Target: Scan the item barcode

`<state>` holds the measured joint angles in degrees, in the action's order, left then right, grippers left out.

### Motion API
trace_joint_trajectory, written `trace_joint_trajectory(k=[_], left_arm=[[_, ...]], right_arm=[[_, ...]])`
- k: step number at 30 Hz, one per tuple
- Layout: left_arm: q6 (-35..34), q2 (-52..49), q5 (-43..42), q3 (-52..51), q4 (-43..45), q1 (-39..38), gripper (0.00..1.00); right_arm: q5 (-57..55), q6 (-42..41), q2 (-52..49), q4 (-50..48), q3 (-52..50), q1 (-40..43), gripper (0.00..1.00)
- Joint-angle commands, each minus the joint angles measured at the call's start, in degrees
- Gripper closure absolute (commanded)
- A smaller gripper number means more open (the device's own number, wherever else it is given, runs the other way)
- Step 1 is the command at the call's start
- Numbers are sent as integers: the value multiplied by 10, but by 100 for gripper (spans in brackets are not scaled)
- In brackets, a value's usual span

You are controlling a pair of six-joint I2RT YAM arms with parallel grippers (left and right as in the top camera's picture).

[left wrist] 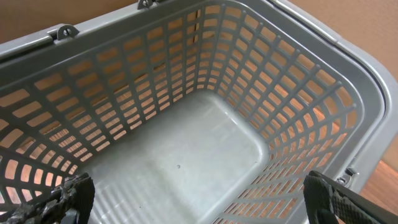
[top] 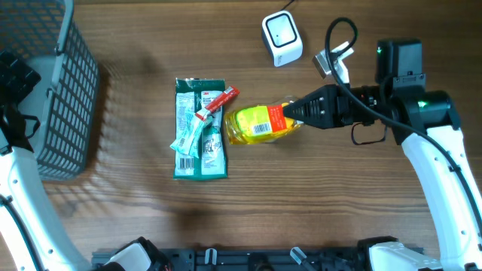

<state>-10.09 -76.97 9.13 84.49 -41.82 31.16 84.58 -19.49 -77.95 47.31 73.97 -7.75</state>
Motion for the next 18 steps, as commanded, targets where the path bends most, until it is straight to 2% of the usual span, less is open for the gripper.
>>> trace_joint_trajectory(k=[1,5,8,18], left_arm=[[11,1,-3,3,2,2,0],[11,1,-3,3,1,2,0],[11,1,-3,3,2,2,0],[11,1,-3,3,2,2,0]], right_arm=[[59,-6,9,-1,16,2,96],[32,-6,9,-1,16,2,96],[-60,0,9,21,15,2,96],[-582,0,9,148,16,2,96]])
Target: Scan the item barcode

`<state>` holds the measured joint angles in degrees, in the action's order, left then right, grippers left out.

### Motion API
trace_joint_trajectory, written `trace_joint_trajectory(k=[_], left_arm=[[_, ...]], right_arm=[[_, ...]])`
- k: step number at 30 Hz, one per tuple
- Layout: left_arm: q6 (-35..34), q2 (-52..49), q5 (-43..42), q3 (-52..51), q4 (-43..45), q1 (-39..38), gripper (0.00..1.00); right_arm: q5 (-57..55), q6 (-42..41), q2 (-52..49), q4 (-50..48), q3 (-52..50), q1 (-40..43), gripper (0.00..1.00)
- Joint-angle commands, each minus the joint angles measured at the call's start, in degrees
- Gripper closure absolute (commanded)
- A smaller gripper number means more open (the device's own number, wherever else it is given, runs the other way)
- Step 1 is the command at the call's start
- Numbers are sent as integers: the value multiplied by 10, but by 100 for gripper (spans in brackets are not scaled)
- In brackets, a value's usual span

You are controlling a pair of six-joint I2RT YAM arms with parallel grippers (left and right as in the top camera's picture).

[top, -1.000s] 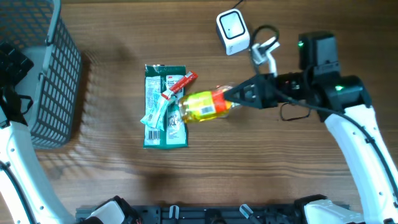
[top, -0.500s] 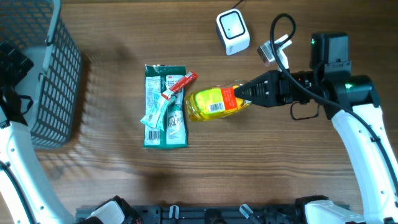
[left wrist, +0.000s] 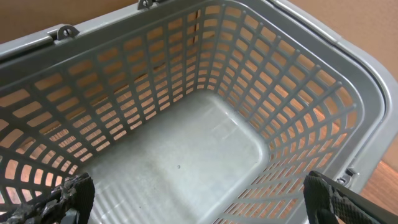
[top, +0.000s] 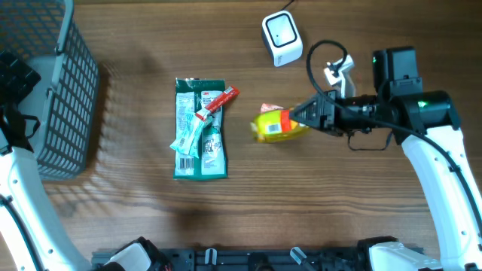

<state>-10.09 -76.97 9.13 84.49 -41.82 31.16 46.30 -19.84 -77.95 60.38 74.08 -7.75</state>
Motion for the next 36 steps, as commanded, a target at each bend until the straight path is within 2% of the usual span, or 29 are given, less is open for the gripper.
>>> trace_joint_trajectory(k=[1,5,9,12,19,21,23,26,30,36], left_arm=[[11,1,-3,3,2,2,0],[11,1,-3,3,1,2,0],[11,1,-3,3,1,2,0],[11,1,-3,3,1,2,0],[11,1,-3,3,2,2,0],[11,1,-3,3,2,2,0],[11,1,-3,3,1,2,0],[11,1,-3,3,2,2,0],[11,1,-3,3,2,2,0],[11,1,-3,3,2,2,0]], right_arm=[[-231,3,9,25,14,2,96],[-341,3,9,56,14,2,96],[-360,4,9,67,18,2,96],[-367,30,-5,96,65,2,96],[-436,64,-138,279,354,2,96],[-453,64,-181,298,422,1,96],[-459,75,-205,280,445,-2,96],[-459,113,-230,199,445,-10,96],[-477,199,-245,86,445,-44,96],[-664,338,-280,-69,445,-135,96]])
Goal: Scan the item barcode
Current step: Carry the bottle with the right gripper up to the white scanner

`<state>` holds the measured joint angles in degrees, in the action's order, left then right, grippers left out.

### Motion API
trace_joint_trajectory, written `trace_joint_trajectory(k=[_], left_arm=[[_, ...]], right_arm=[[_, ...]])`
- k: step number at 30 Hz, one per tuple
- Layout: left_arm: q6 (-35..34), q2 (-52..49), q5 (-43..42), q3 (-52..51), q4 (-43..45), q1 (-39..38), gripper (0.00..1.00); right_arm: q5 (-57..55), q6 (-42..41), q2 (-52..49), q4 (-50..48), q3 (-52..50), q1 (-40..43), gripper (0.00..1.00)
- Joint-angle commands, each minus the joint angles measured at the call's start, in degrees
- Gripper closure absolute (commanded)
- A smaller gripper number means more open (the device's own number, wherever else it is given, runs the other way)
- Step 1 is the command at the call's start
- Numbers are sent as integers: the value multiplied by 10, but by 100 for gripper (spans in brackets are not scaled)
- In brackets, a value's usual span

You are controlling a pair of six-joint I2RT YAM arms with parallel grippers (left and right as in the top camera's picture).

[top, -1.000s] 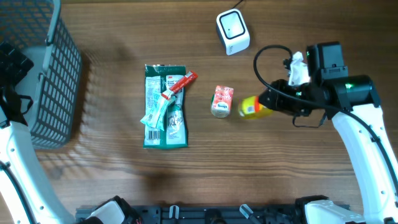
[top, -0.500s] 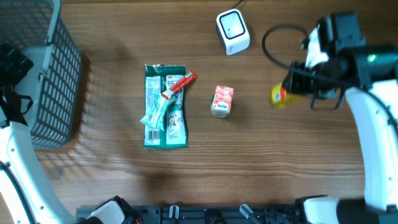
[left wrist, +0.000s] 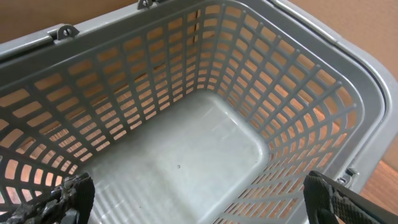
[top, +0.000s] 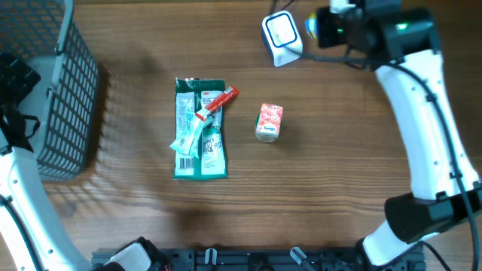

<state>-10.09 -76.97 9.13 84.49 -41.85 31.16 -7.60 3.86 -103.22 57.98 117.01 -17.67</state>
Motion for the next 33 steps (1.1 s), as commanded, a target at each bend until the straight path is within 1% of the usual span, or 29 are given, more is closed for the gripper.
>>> trace_joint_trajectory(k=[1,2,6,7,13,16,20,22,25,28,33], left_arm=[[11,1,-3,3,2,2,0],[11,1,-3,3,2,2,0],[11,1,-3,3,2,2,0],[11,1,-3,3,2,2,0],[11,1,-3,3,2,2,0],[11,1,-3,3,2,2,0],[11,1,-3,3,2,2,0],[11,1,-3,3,2,2,0],[11,1,-3,3,2,2,0],[11,1,-3,3,2,2,0],[11,1,-3,3,2,2,0]], right_arm=[[-163,113,-40,-64,15,-48,96],[-210,113,-57,-87,15,-60,96],[-276,109,-121,-137,15,-82,96],[-303,109,-155,-151,15,-89,96],[-445,111,-246,-214,15,-116,96],[-471,110,-269,-250,15,-132,96],[-480,109,-285,-288,15,-147,96],[-486,106,-292,-293,15,-154,96],[-532,79,-305,-297,15,-159,96],[-559,77,-325,-300,15,-158,96],[-558,80,-345,-304,15,-165,96]])
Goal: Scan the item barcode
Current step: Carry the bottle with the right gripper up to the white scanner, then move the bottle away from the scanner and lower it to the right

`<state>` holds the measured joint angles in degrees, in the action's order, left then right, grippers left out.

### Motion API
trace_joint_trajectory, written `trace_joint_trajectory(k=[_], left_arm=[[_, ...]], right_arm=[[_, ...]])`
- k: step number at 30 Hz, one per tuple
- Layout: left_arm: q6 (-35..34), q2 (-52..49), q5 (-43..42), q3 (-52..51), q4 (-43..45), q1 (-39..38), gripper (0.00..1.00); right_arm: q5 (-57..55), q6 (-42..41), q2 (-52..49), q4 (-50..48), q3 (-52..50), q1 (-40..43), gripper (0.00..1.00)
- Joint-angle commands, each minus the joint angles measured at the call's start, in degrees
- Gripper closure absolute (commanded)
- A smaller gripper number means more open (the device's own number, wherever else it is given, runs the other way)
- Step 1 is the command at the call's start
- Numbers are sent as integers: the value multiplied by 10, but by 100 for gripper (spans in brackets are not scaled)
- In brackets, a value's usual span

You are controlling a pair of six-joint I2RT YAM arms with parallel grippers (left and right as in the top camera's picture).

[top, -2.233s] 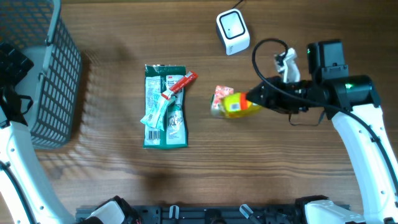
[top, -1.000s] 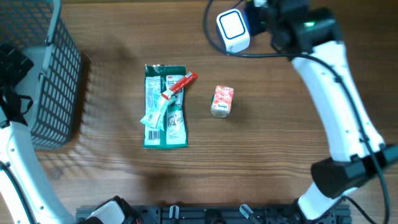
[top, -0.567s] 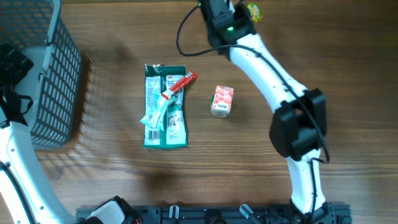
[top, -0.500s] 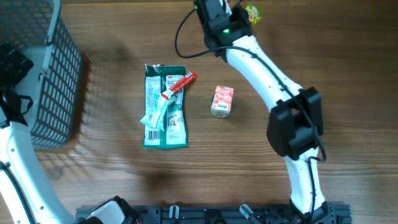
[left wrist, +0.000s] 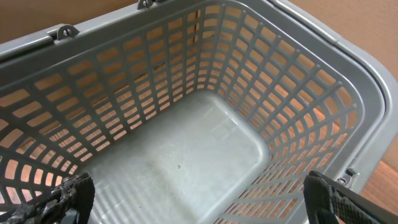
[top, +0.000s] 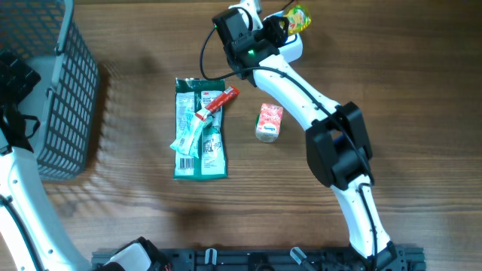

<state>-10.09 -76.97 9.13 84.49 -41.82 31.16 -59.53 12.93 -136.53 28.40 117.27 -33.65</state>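
A yellow pouch (top: 298, 16) hangs at the table's far edge, just beyond the white scanner (top: 294, 47). My right gripper (top: 285, 22) is shut on the pouch, its wrist to the left of the scanner. The right arm covers most of the scanner. My left gripper (left wrist: 205, 200) stands open over the grey basket (left wrist: 348, 93), with nothing between its fingers (left wrist: 76, 194).
A green packet (top: 200, 143) with a red stick (top: 219, 101) across it lies mid-table. A small red carton (top: 269, 122) lies to its right. The grey basket (top: 69, 98) stands at the far left edge, beside the left arm (top: 15, 83).
The right arm has swung round: its wrist was right of the scanner and is now left of it. The yellow pouch now shows above the scanner. The left arm has not moved.
My right gripper first held the yellow pouch low on the table beside the green packet. Then the pouch was off the table to the right, and a red carton showed where it had lain. After that the gripper was by the scanner, and now holds the pouch over it.
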Motion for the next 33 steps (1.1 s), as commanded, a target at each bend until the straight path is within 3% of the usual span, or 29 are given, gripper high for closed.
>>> trace_joint_trajectory(k=[1,20,26,33], left_arm=[[11,1,-3,3,1,2,0],[11,1,-3,3,1,2,0],[11,1,-3,3,1,2,0],[11,1,-3,3,2,2,0]], right_arm=[[-39,-11,-13,-14,12,-7,96],[2,-3,-2,-11,12,-10,96],[24,1,114,6,12,-2,96],[212,-134,316,175,12,59,96]])
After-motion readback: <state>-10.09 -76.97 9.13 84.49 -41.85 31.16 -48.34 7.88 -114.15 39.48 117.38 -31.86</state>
